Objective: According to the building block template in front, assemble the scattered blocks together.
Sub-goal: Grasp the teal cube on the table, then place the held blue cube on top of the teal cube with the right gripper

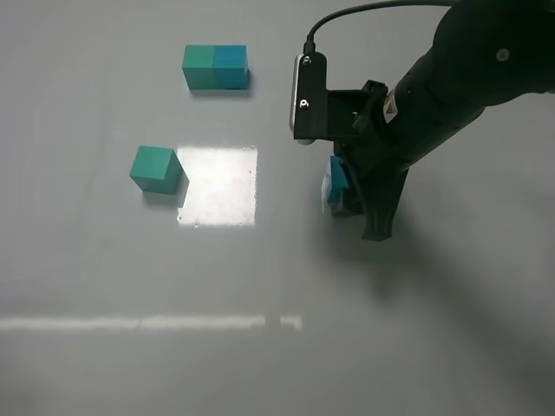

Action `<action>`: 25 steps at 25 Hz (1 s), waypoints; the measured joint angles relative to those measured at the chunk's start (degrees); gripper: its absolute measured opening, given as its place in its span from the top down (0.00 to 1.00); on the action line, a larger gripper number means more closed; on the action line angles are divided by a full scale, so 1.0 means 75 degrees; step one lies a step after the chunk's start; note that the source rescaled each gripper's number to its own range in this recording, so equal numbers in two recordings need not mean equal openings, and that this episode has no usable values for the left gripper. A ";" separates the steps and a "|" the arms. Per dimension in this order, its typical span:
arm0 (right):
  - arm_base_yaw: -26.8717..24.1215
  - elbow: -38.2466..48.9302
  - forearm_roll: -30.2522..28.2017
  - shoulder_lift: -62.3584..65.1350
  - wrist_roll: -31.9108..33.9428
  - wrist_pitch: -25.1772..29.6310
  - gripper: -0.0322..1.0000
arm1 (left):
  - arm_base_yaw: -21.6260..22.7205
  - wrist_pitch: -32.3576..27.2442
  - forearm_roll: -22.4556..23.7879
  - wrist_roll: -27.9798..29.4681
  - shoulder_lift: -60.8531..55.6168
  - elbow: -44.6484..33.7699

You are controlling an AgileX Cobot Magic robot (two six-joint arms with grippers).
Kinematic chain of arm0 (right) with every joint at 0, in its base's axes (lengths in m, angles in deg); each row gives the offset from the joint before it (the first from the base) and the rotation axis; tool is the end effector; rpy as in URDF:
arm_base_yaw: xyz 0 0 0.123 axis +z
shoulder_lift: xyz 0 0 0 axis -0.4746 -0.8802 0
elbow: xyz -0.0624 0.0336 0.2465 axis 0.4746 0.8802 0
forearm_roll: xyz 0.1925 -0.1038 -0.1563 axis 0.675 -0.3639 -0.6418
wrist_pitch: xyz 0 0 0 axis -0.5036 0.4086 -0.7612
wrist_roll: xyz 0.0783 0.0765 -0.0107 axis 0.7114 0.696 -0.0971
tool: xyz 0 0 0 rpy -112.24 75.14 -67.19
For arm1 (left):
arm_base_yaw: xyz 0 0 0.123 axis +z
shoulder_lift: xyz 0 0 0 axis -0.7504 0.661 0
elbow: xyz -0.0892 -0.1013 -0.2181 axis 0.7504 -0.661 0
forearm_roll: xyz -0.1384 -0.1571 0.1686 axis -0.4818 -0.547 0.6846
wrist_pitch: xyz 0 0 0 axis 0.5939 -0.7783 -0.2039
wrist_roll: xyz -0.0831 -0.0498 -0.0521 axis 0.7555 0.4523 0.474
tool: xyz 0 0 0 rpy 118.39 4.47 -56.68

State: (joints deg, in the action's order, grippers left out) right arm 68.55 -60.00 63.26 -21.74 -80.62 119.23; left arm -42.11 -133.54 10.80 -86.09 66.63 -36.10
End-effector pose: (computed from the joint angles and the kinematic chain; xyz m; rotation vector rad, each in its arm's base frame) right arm 0.2984 0.2171 0.3142 -1.7324 1.6423 -0.4451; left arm 0.0560 -0.0028 0.2793 -0.0330 2.0233 0.0072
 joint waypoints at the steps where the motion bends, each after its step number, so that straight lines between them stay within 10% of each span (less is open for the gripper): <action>1: 0.0000 0.0000 0.0007 0.0000 0.0000 0.0000 0.52 | 0.0000 0.0000 0.0000 0.0000 0.0000 0.0000; 6: 0.0000 0.0000 0.0031 0.0000 0.0000 -0.0001 0.97 | 0.0000 0.0000 0.0000 0.0000 0.0000 0.0000; 25: 0.1447 -0.2488 -0.0561 -0.0349 0.1756 0.1350 0.96 | 0.0000 0.0000 0.0000 0.0000 0.0000 0.0000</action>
State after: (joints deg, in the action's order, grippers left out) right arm 79.40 -78.65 59.06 -24.36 -67.45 129.36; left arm -42.11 -133.53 10.80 -86.09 66.63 -36.10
